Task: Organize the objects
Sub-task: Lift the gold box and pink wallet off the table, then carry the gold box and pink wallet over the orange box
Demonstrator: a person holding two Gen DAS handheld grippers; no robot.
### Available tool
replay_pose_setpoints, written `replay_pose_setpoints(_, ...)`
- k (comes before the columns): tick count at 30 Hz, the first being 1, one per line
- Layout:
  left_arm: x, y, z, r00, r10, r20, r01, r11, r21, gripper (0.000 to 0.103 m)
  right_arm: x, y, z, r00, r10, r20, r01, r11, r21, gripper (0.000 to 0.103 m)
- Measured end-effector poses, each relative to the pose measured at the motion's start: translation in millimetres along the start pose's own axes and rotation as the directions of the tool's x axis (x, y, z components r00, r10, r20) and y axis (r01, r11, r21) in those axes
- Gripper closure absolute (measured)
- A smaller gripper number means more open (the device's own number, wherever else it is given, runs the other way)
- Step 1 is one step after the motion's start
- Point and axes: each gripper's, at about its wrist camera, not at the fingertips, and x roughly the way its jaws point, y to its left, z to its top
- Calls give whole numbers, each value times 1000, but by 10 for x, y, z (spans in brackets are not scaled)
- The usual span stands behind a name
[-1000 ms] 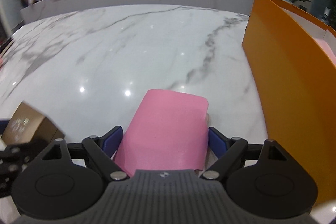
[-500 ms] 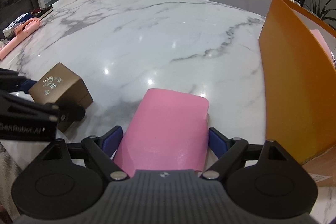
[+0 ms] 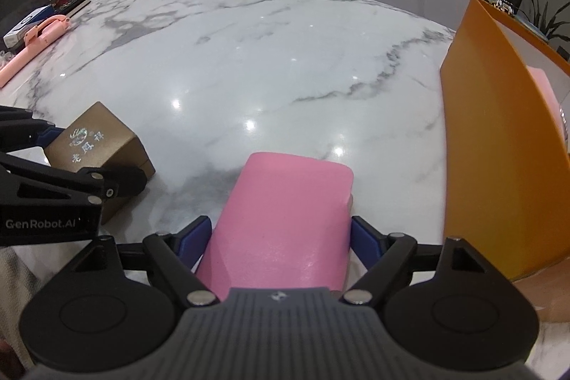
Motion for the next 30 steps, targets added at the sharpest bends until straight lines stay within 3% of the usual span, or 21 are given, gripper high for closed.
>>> replay_pose_setpoints(12, -427, -87, 198, 997, 21, 77, -21, 1000, -4, 34, -487, -9, 181, 997, -4, 82, 8, 999, -52, 20)
replay_pose_setpoints(18, -654, -157, 217, 995, -13, 98, 13, 1000, -2, 34, -826, -63, 235, 990, 18, 141, -8, 998, -68, 20)
replay_pose_setpoints(30, -885, -446, 510, 986, -78, 150, 74, 997, 33, 35, -1422, -300, 367, 965, -11, 264, 46, 991, -127, 20)
